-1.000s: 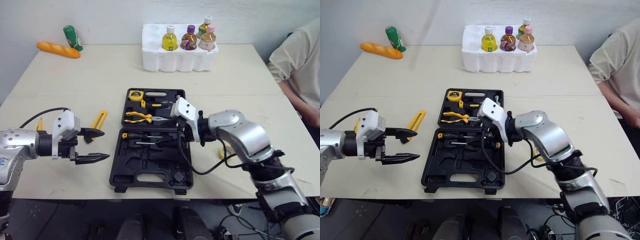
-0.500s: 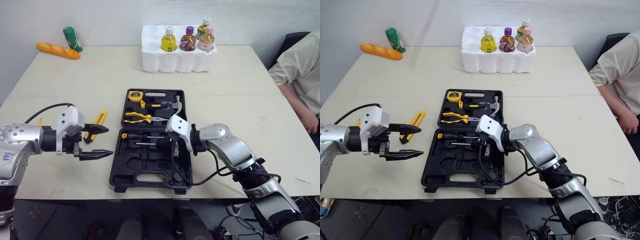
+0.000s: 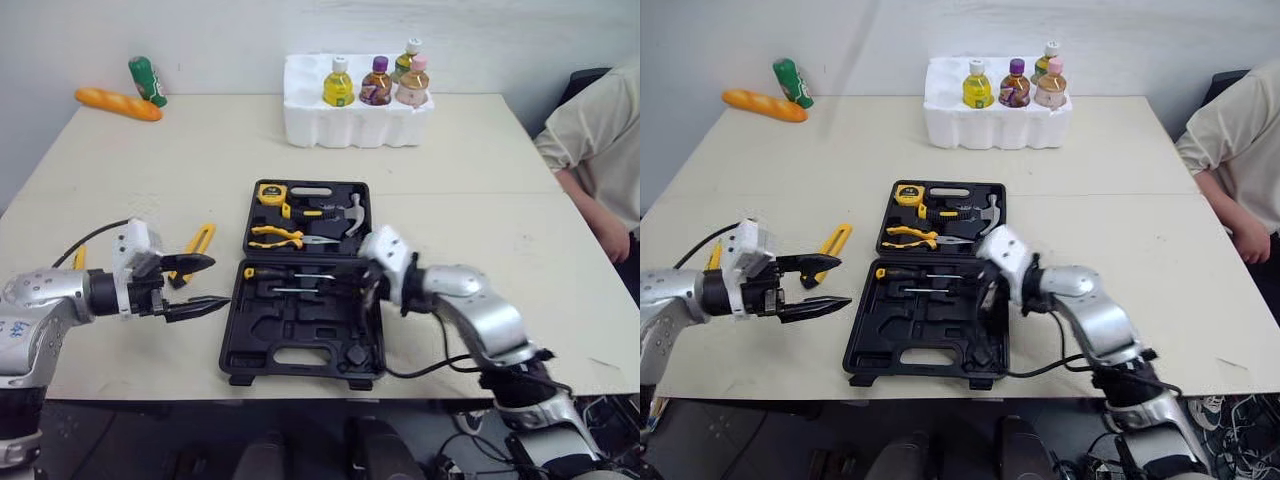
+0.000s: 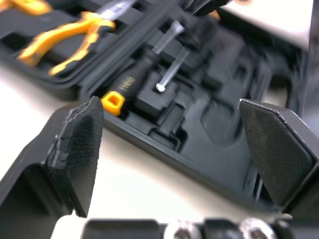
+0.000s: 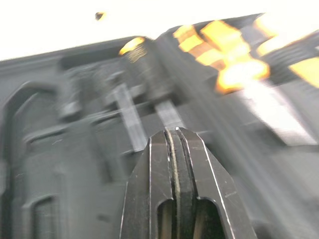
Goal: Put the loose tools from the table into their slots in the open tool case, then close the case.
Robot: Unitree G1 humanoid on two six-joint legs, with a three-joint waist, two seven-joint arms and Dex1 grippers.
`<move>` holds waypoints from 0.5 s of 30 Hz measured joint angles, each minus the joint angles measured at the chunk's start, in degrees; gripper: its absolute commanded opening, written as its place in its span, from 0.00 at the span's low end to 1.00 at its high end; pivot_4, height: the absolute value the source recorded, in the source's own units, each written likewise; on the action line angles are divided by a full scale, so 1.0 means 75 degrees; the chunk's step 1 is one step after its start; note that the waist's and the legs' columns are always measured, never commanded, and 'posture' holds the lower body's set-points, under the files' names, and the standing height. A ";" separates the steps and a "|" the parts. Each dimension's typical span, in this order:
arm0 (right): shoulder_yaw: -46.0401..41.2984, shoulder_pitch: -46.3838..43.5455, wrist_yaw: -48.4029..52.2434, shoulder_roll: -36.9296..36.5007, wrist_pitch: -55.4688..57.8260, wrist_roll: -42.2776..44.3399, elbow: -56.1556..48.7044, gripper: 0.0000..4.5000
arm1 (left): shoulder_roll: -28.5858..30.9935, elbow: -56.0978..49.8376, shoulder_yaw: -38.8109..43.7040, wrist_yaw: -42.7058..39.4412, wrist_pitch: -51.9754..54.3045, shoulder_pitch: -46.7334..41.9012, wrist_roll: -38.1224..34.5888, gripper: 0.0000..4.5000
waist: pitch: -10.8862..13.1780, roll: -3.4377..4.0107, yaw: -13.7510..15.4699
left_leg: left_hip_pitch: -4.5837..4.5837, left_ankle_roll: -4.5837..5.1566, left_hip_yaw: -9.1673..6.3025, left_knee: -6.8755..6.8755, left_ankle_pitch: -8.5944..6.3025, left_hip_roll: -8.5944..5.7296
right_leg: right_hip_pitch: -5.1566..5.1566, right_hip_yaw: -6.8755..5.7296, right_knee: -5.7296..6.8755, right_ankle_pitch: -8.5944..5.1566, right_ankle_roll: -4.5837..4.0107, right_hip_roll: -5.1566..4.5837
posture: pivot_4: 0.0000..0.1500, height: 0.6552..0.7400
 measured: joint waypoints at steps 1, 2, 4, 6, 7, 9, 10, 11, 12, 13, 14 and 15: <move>-0.0438 0.0241 0.0072 -0.0279 0.0169 0.0301 -0.0326 0.21 | -0.0055 -0.0071 0.0298 0.0147 0.0182 0.0266 -0.0156 1.00 | 0.0000 0.0000 0.0001 | 0.0005 0.0001 0.0001 0.0000 -0.0001 0.0001 | 0.0004 -0.0001 -0.0003 0.0000 0.0000 0.0002 | 1.00 0.96; -0.0847 0.0559 0.0186 -0.0589 0.0341 0.0587 -0.0597 0.30 | -0.0069 -0.0092 0.0599 0.0245 0.0292 0.0566 -0.0240 1.00 | 0.0000 0.0000 -0.0001 | 0.0009 0.0004 0.0002 -0.0005 -0.0003 0.0001 | 0.0008 -0.0001 -0.0005 0.0000 0.0000 0.0002 | 1.00 0.96; -0.1696 0.1382 0.0507 -0.1294 0.0769 0.1162 -0.0994 0.52 | -0.0081 -0.0015 0.1220 0.0365 0.0356 0.1276 -0.0286 1.00 | 0.0001 0.0002 -0.0002 | 0.0010 0.0018 0.0004 -0.0011 -0.0010 0.0001 | 0.0013 0.0001 -0.0019 0.0000 0.0000 -0.0001 | 1.00 0.96; -0.2837 0.2416 0.0926 -0.2055 0.1061 0.1605 -0.1069 0.73 | -0.0116 0.0478 0.1838 0.0460 0.0152 0.2021 -0.0135 1.00 | 0.0002 0.0003 0.0008 | 0.0018 0.0065 0.0010 -0.0014 -0.0038 0.0000 | 0.0030 0.0003 -0.0049 -0.0001 0.0001 -0.0003 | 1.00 0.96; -0.3396 0.2854 0.1104 -0.2329 0.1108 0.1703 -0.1009 0.85 | -0.0164 0.0923 0.2101 0.0564 0.0004 0.2247 -0.0045 1.00 | 0.0003 0.0004 0.0010 | 0.0021 0.0074 0.0013 -0.0015 -0.0043 0.0000 | 0.0035 0.0003 -0.0057 -0.0001 0.0001 -0.0003 | 1.00 0.96; -0.4328 0.3599 0.1397 -0.2740 0.0992 0.1728 -0.0665 0.99 | -0.0324 0.1648 0.2613 0.0867 -0.0196 0.2456 0.0083 1.00 | 0.0010 -0.0011 0.0020 | 0.0033 0.0078 0.0012 -0.0007 -0.0045 0.0000 | 0.0046 0.0003 -0.0074 0.0000 0.0002 -0.0005 | 1.00 0.96; -0.4873 0.4021 0.1561 -0.2955 0.0849 0.1690 -0.0266 0.99 | -0.0413 0.2015 0.2956 0.1046 -0.0357 0.2558 0.0125 1.00 | 0.0014 -0.0023 0.0027 | 0.0048 0.0077 0.0011 -0.0005 -0.0040 0.0000 | 0.0058 0.0004 -0.0071 0.0003 0.0006 -0.0008 | 1.00 0.96; -0.5172 0.4208 0.1613 -0.3033 0.0760 0.1638 0.0017 0.99 | -0.0416 0.2254 0.3139 0.1142 -0.0469 0.2635 0.0174 1.00 | 0.0016 -0.0031 0.0028 | 0.0061 0.0075 0.0011 -0.0005 -0.0038 0.0000 | 0.0069 0.0004 -0.0070 0.0005 0.0004 -0.0008 | 1.00 0.96; -0.5538 0.4406 0.1654 -0.3115 0.0597 0.1553 0.0394 0.99 | -0.0403 0.2638 0.3348 0.1248 -0.0673 0.2693 0.0252 1.00 | 0.0020 -0.0033 0.0029 | 0.0098 0.0069 0.0010 -0.0012 -0.0038 0.0001 | 0.0098 0.0006 -0.0075 0.0004 -0.0006 -0.0012 | 1.00 0.96; -0.5708 0.4481 0.1658 -0.3144 0.0502 0.1510 0.0601 0.99 | -0.0390 0.2827 0.3466 0.1310 -0.0790 0.2741 0.0315 1.00 | 0.0024 -0.0033 0.0025 | 0.0133 0.0046 0.0010 -0.0023 -0.0051 0.0001 | 0.0131 0.0006 -0.0083 -0.0010 -0.0032 -0.0013 | 1.00 0.96; -0.5908 0.4609 0.1688 -0.3204 0.0273 0.1439 0.0896 0.99 | -0.0347 0.3097 0.3590 0.1401 -0.0985 0.2768 0.0424 1.00 | 0.0025 -0.0029 0.0019 | 0.0160 0.0035 0.0010 -0.0033 -0.0057 0.0003 | 0.0158 0.0009 -0.0092 -0.0032 -0.0070 -0.0013 | 1.00 0.96; -0.6133 0.4806 0.1745 -0.3330 -0.0052 0.1271 0.1342 0.99 | -0.0214 0.3478 0.3698 0.1560 -0.1262 0.2778 0.0587 1.00 | 0.0026 -0.0028 0.0018 | 0.0160 0.0034 0.0011 -0.0037 -0.0058 0.0004 | 0.0157 0.0011 -0.0092 -0.0071 -0.0140 -0.0014 | 1.00 0.96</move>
